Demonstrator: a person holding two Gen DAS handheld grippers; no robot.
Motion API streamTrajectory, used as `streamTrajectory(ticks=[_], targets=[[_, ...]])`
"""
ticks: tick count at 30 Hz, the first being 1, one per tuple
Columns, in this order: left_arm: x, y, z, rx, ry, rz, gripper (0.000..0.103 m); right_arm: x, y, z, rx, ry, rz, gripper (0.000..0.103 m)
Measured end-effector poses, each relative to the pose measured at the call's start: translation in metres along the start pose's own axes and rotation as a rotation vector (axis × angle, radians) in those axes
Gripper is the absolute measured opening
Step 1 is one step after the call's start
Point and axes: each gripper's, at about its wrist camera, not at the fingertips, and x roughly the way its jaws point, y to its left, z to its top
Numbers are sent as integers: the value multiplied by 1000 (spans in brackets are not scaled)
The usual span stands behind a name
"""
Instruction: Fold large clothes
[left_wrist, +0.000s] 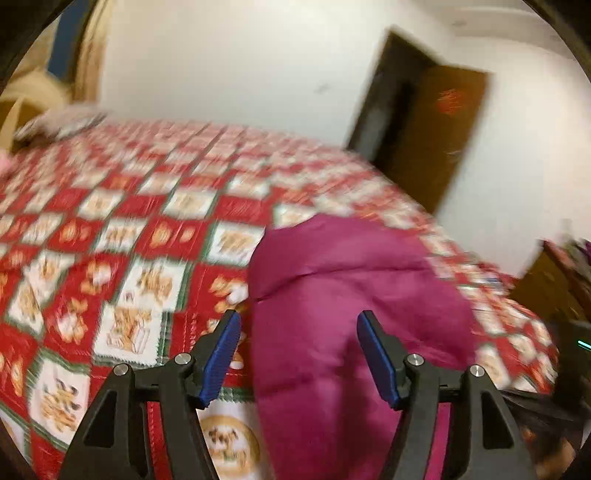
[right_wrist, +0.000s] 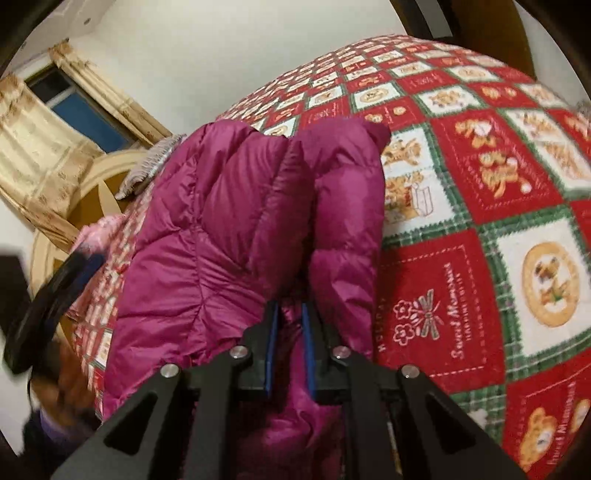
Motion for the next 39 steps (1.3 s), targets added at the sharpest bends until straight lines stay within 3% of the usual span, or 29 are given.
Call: streamTrajectory(ticks=[2,3,7,11,13,18,26,31,39], targets=[[19,-7,-9,-39,55,-25,66,-12,10,8,-48,-21,-53,15],[21,-17,-16,-21,45,-18,66,-22,16,15,-82,-45,-75,18],[16,-56,-27,140,16,74,67,-44,40,54,-158,-110,-110,21],[20,-73,-33,227,26,143,68,-18,53,94,-116,-65,-72,21],[25,-66,-29,235,32,142,68,5,46,99,-75,-30,-128,21],[28,-67,-20,300,59,148,68,50,21,80,-37,-9,-289,20],[56,-86,13,365,58,265,68,50,-7,49,66,-102,-262,19],[87,-88,20,389,105,313,70,55,0,46,28,-118,-290,19],[124,-78,19,376,144,309,76,56,-19,44,90,-132,-179,18]])
